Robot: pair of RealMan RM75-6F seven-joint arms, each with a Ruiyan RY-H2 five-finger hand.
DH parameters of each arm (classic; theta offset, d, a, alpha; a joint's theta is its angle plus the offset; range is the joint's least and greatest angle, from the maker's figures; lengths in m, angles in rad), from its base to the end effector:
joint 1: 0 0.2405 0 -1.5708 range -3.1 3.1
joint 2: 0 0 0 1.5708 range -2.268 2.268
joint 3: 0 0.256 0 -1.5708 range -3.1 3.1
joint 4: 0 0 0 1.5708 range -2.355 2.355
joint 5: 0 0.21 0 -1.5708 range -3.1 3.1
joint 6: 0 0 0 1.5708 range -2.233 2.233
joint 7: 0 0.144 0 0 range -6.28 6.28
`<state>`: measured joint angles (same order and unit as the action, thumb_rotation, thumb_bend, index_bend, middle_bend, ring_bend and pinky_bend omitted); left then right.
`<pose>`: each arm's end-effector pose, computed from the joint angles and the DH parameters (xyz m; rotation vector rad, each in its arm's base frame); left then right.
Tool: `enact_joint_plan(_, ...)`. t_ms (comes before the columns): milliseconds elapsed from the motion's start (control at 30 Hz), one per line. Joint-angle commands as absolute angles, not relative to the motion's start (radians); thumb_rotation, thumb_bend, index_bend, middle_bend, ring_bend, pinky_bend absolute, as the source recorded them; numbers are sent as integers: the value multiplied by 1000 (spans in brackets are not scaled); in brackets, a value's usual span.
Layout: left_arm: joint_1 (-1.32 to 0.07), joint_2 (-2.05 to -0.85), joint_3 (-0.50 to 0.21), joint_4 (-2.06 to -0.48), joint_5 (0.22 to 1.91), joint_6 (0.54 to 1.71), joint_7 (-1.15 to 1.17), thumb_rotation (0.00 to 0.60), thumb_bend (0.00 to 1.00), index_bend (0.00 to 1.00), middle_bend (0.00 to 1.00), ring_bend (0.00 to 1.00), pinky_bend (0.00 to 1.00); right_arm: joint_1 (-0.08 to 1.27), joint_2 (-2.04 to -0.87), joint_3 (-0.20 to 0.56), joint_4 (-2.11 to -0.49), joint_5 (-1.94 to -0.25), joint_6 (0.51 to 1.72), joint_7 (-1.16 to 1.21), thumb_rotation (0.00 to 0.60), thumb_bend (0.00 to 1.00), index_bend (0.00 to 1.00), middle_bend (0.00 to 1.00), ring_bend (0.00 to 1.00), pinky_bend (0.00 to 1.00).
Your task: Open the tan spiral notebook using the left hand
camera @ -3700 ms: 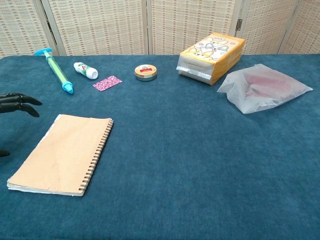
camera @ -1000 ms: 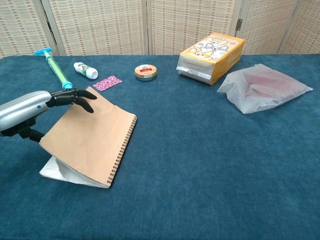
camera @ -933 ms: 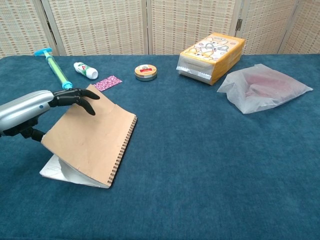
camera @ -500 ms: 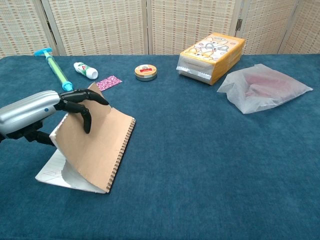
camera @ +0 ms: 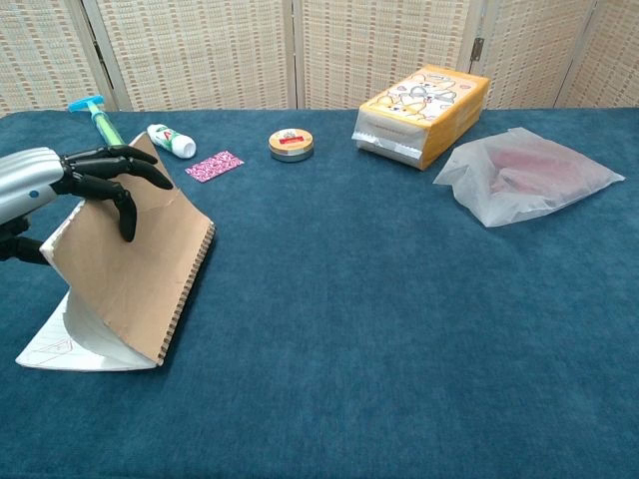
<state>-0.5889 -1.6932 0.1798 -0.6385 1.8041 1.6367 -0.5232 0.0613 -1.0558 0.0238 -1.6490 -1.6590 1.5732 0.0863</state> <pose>-0.2488 0.3002 0.0244 -2.0869 -0.5508 -1.4152 -0.2886 -0.1663 0.1743 1.4564 -0.8593 1.0571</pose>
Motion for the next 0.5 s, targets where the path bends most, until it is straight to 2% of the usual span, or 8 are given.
enact_joint_plan(33,-625,-1632,184,-809,1835,1581,-383,600,675,636,236,132,262,60,-1057,23,-1643,-1660,1577,93,600,122,138,164,127,217)
enact_joint_plan(267,-700,-1592,155,-1068,1833,1414,-197,600,671,561,234,131,262,49,-1057,20,-1626,-1657,1592,115,600,122,138,164,127,217)
enact_joint_plan(333,-714,-1592,140,-1134,1804,1341,-134,600,669,505,212,123,261,44,-1058,19,-1619,-1654,1596,122,600,122,138,164,127,217)
enact_joint_plan(400,-722,-1590,123,-1199,1763,1269,-78,600,655,402,167,86,261,41,-1059,18,-1613,-1652,1599,130,600,122,138,164,127,217)
enact_joint_plan(467,-724,-1598,98,-1257,1712,1206,14,600,545,271,130,46,261,39,-1059,18,-1607,-1649,1601,140,600,122,138,164,127,217)
enact_joint_plan(500,-724,-1600,90,-1283,1690,1179,52,600,454,202,113,28,262,37,-1058,18,-1605,-1649,1603,142,600,122,138,164,127,217)
